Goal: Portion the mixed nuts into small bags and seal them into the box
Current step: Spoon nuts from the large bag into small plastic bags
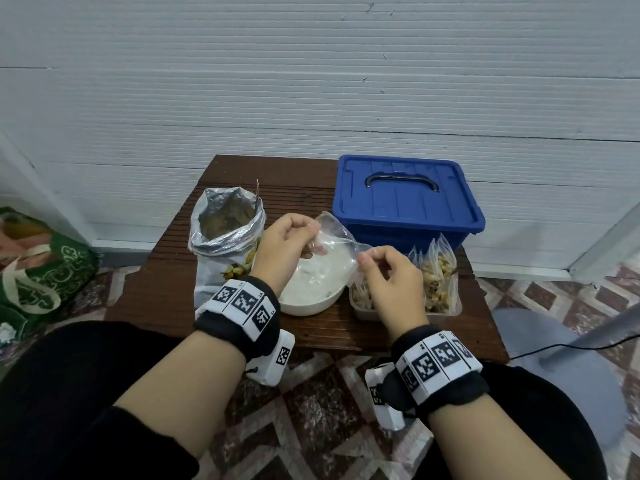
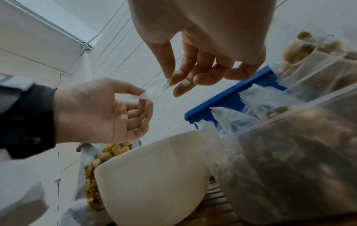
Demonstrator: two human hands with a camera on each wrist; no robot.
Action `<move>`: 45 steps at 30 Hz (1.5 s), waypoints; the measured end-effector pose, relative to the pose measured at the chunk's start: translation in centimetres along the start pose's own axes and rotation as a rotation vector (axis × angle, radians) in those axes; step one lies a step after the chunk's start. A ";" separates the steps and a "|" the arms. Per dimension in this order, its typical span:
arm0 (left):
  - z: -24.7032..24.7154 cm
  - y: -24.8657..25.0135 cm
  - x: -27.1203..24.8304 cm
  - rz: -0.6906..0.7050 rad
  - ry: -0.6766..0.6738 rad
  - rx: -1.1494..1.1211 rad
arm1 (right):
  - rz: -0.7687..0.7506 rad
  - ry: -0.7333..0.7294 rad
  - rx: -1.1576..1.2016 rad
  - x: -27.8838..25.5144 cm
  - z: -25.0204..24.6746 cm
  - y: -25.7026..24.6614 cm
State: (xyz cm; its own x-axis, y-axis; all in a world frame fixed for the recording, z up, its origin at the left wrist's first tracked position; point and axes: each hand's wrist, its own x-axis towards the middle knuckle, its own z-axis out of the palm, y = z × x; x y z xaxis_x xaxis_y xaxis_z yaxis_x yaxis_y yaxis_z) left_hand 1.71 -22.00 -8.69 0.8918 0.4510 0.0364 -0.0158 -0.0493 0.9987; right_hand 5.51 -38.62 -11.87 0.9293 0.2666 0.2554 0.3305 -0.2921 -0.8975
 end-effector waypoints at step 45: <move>0.7 -0.3 -0.4 0.600 -0.211 0.760 | 0.066 0.007 0.195 -0.4 -0.9 -1.0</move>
State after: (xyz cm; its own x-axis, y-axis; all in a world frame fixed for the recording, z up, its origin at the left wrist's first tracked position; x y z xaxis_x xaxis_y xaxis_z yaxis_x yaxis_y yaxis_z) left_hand 1.68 -22.75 -8.99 0.8943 0.0003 0.4475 -0.2625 -0.8095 0.5251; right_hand 4.99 -39.21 -10.74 0.9492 0.2463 0.1960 0.2316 -0.1246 -0.9648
